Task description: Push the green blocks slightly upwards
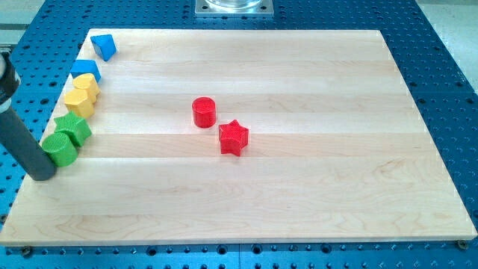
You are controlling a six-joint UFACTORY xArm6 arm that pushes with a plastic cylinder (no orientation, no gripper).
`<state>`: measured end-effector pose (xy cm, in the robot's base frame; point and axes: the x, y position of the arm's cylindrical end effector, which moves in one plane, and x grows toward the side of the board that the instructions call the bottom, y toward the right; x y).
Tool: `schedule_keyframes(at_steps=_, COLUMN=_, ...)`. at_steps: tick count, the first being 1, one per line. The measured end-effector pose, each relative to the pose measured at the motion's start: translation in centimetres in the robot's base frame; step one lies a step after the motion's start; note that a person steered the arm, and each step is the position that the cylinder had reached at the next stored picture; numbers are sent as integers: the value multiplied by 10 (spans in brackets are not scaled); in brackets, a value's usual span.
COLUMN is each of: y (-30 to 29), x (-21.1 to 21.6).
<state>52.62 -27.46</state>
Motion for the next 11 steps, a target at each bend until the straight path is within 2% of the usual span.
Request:
schedule_keyframes(at_steps=3, y=0, x=-8)
schedule_keyframes(at_steps=4, y=3, x=22)
schedule_keyframes(at_steps=5, y=24, x=20)
schedule_keyframes(at_steps=6, y=25, x=6)
schedule_keyframes(at_steps=11, y=25, x=-1)
